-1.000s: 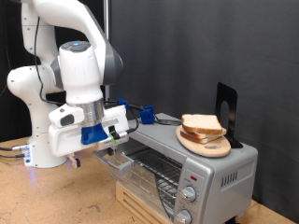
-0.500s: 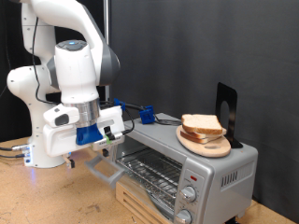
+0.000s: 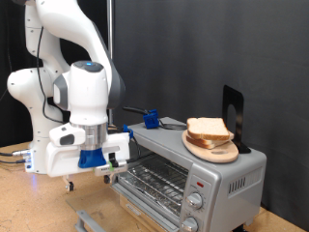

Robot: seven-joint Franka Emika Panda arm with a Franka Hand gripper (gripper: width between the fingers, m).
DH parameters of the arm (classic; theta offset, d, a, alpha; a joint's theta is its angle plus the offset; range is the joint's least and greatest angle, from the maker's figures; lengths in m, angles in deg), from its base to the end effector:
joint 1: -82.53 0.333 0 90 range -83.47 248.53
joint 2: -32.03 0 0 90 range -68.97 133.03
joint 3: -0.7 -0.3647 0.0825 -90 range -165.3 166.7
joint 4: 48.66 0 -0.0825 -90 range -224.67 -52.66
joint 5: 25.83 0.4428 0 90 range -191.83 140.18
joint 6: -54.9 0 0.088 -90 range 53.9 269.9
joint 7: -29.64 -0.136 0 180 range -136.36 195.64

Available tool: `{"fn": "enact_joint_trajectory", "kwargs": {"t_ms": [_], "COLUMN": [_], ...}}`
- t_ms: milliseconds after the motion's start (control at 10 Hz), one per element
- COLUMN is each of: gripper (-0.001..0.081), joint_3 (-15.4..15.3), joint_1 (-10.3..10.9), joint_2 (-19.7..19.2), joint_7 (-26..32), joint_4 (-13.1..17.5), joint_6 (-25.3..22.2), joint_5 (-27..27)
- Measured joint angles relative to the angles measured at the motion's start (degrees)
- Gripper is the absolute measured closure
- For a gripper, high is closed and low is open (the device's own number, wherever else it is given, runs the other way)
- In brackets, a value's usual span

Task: Make a piece of toast with the oven

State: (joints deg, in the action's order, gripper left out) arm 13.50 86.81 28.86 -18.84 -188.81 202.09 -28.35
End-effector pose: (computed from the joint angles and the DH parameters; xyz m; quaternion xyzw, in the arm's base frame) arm 0.5243 -0.0793 0.2577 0.8868 -0.4605 0.0386 0.0058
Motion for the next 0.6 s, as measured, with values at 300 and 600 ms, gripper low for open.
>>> {"fn": "enact_joint_trajectory", "kwargs": {"t_ms": [300,600], "gripper": [-0.0002,-0.0002], "joint_3": [-0.71,-0.64], "joint_1": [-0.04,-0.19], "joint_2": [-0.22,0.24], "joint_7": [11.68,15.4], "joint_4": [-0.35,-0.26], "joint_6": [0.86,-1.13], "joint_5": [12.98,15.23]}}
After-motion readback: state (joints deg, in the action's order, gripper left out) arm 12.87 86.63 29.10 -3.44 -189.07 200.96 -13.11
